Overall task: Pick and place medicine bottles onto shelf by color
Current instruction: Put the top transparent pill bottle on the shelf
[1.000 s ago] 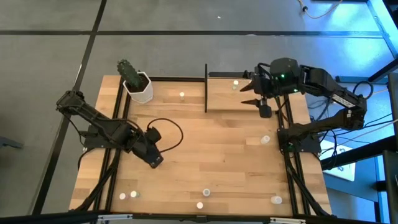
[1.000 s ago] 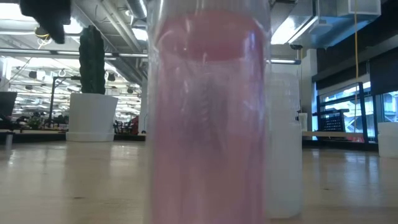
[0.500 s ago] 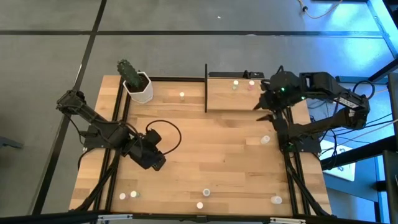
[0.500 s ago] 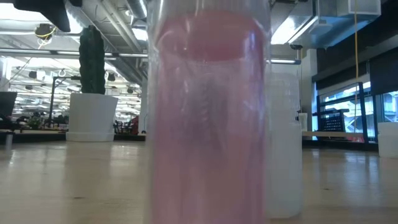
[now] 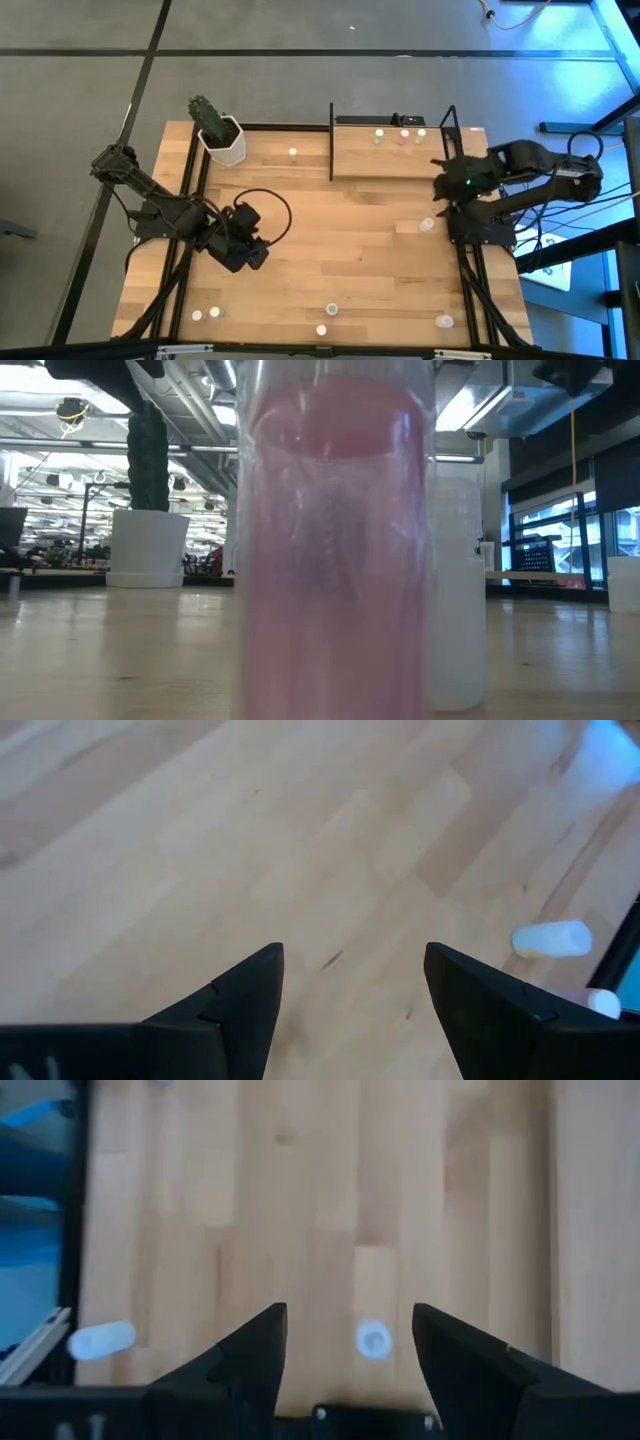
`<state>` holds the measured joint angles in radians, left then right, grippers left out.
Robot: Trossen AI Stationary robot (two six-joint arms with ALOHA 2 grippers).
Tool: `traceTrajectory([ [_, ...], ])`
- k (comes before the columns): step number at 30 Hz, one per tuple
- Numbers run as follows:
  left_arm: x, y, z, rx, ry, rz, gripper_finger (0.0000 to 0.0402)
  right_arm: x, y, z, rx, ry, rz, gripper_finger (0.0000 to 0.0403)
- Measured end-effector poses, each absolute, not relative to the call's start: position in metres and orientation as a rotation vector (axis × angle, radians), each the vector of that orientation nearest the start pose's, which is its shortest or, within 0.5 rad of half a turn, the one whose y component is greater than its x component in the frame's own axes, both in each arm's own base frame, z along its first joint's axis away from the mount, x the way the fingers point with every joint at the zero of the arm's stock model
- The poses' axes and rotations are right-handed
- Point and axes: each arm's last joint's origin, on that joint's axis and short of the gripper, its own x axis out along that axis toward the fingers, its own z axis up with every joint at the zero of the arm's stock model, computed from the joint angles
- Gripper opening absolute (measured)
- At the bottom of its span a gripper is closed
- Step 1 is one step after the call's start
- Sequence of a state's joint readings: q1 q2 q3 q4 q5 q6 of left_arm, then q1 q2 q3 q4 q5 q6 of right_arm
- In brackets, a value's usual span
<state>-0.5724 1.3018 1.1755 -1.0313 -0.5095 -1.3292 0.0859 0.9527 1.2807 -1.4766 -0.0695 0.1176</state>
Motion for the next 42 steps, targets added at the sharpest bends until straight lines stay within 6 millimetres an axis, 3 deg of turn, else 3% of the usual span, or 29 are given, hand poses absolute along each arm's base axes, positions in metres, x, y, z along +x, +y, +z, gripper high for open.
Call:
traceTrajectory([
  [13,0.208,-0.117,0.302,-0.565,0.826,0.546,0.0236,0.128,0.016,0.281,0.232,1.408,-0.185,0.0218],
  [19,0.208,-0.116,0.302,-0.537,0.820,0.543,0.0236,0.130,0.015,0.254,0.319,1.423,-0.271,0.0218],
  [28,0.208,-0.115,0.303,-0.503,0.777,0.567,0.0236,0.128,0.008,0.230,0.519,1.433,-0.482,0.0218],
  [39,0.208,-0.115,0.303,-0.489,0.774,0.566,0.0236,0.134,-0.002,0.228,0.747,1.352,-0.673,0.0218],
  [42,0.208,-0.115,0.303,-0.490,0.774,0.566,0.0236,0.137,-0.002,0.226,0.723,1.377,-0.666,0.0218],
])
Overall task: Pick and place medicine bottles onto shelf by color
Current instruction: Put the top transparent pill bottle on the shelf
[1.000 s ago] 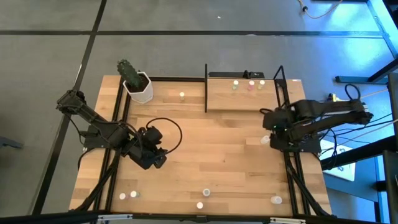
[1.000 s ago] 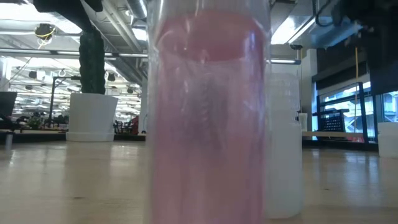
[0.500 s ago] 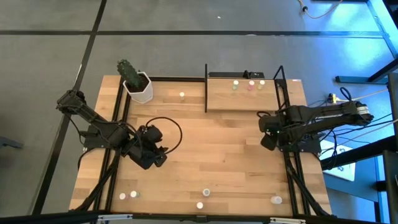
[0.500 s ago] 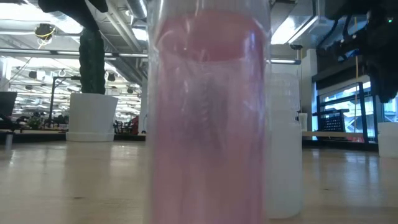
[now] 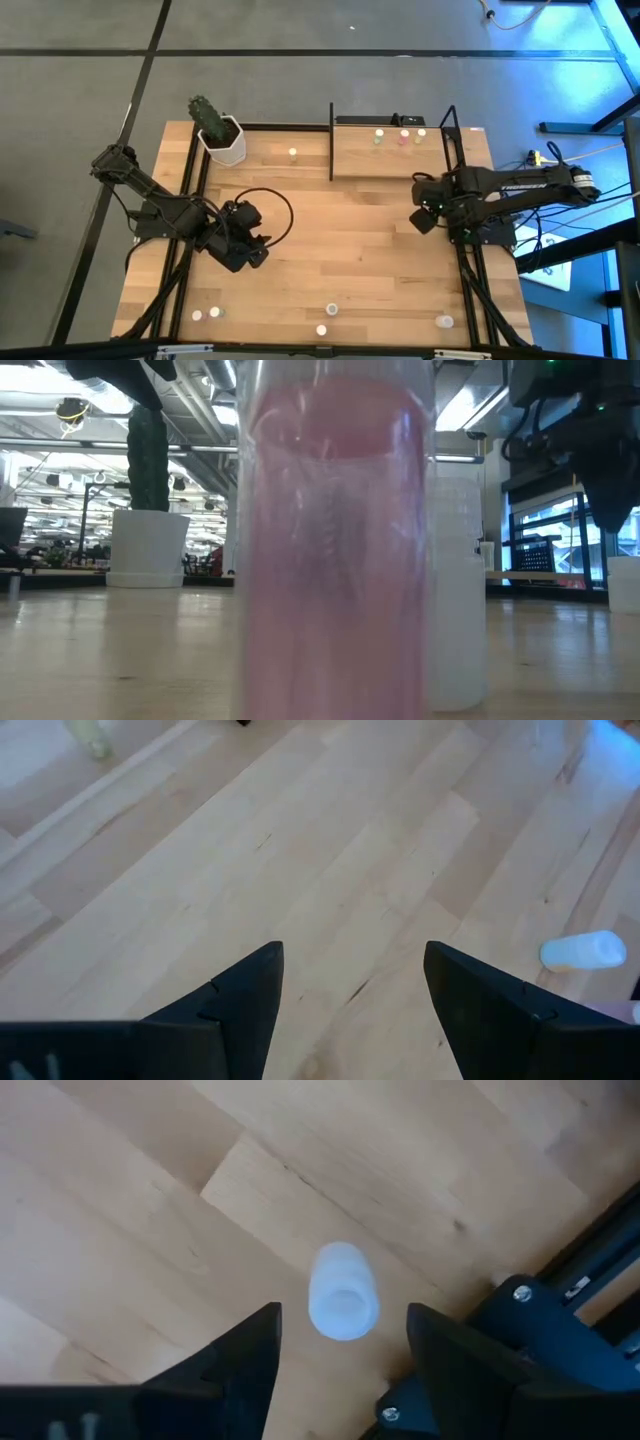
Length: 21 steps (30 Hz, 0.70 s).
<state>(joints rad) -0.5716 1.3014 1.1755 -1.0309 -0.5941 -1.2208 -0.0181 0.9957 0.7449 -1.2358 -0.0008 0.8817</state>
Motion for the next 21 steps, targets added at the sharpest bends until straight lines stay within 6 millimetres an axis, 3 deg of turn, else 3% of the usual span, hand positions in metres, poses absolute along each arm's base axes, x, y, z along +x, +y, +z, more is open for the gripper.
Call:
traceTrajectory([
  [21,0.208,-0.115,0.303,-0.489,0.774,0.565,0.0236,0.160,-0.002,0.199,0.623,1.601,-0.652,0.0218],
])
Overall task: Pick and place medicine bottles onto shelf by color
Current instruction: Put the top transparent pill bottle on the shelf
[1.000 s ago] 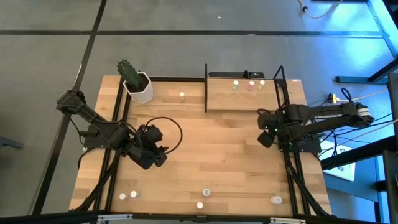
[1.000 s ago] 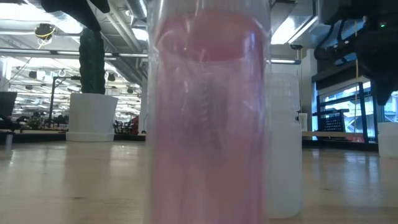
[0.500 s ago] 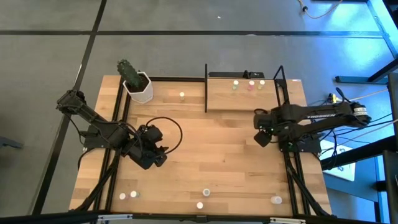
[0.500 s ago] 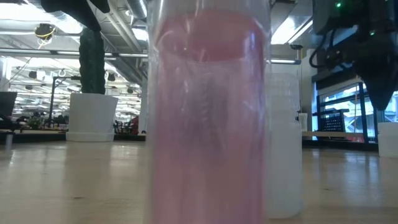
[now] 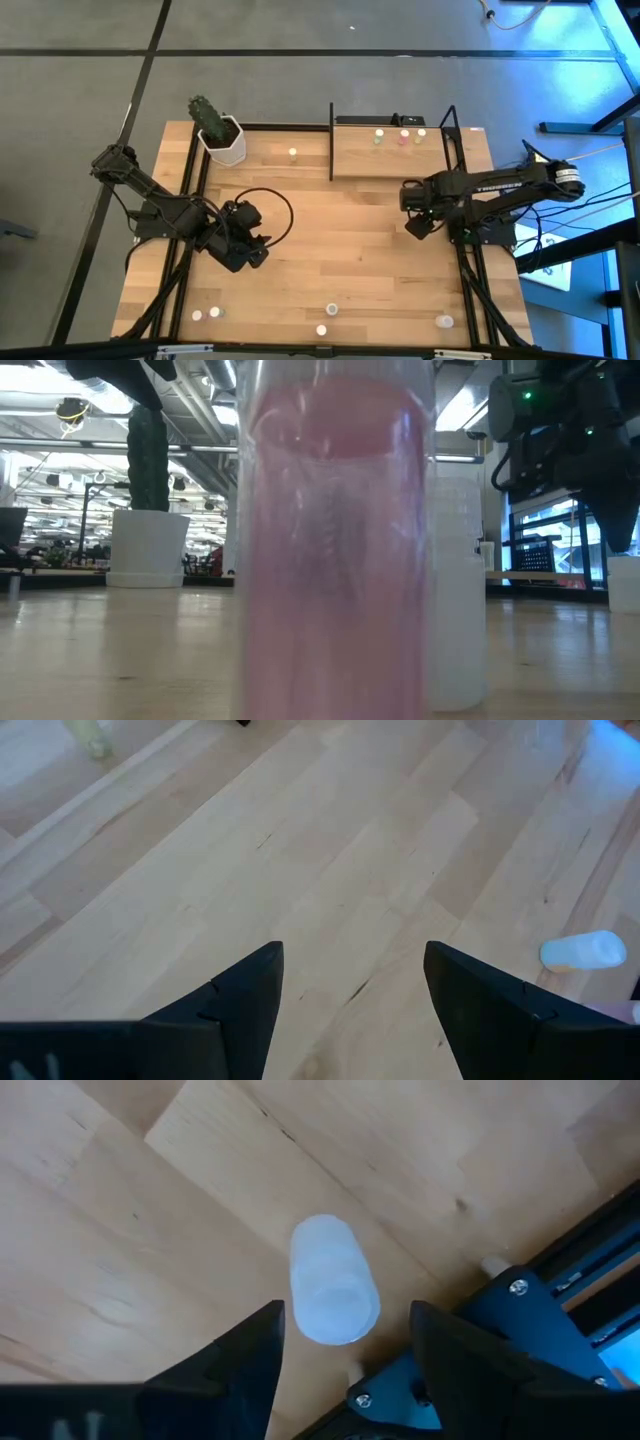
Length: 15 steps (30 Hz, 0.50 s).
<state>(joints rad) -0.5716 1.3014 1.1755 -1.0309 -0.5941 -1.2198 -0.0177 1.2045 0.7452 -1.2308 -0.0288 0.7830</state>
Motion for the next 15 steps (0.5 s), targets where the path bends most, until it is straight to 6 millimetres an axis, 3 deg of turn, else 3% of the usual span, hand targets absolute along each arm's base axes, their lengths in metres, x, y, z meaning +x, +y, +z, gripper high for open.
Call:
traceTrajectory([
  [15,0.208,-0.115,0.303,-0.489,0.775,0.565,0.0236,0.172,-0.002,0.183,0.558,1.714,-0.598,0.0218],
])
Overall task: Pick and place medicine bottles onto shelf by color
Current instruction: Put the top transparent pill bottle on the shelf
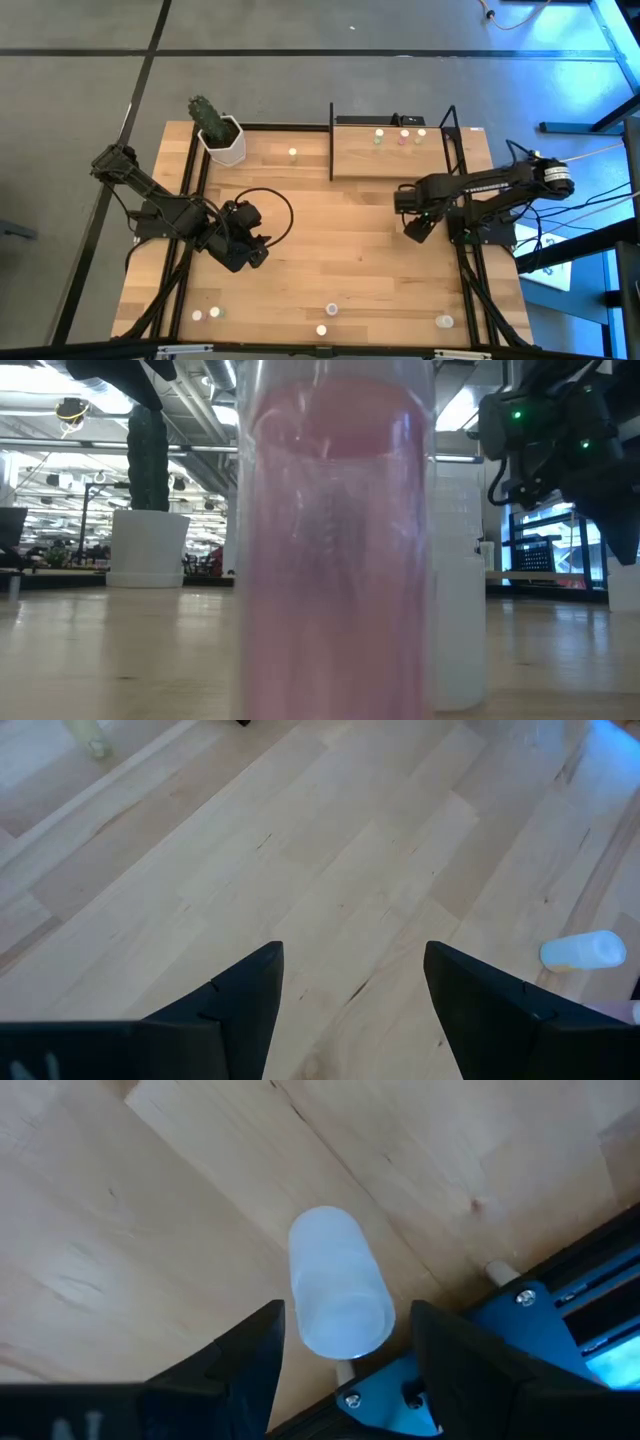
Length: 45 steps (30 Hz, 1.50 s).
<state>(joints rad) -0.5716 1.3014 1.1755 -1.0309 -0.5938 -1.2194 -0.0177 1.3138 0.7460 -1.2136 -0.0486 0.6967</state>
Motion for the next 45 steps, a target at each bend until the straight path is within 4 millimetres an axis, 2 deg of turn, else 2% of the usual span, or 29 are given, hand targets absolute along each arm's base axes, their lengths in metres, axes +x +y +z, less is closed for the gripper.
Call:
traceTrajectory([
  [11,0.208,-0.115,0.303,-0.489,0.775,0.564,0.0236,0.180,-0.002,0.172,0.539,1.743,-0.576,0.0215],
  [22,0.208,-0.115,0.303,-0.488,0.775,0.564,0.0236,0.186,-0.001,0.167,0.568,1.741,-0.536,0.0144],
  [30,0.208,-0.115,0.303,-0.487,0.776,0.564,0.0236,0.190,0.000,0.168,0.572,1.713,-0.515,0.0150],
  [35,0.208,-0.114,0.302,-0.482,0.780,0.567,0.0236,0.202,-0.001,0.180,0.570,1.642,-0.497,0.0144],
  [45,0.208,-0.114,0.302,-0.482,0.780,0.567,0.0236,0.241,-0.002,0.222,0.506,1.511,-0.355,0.0145],
])
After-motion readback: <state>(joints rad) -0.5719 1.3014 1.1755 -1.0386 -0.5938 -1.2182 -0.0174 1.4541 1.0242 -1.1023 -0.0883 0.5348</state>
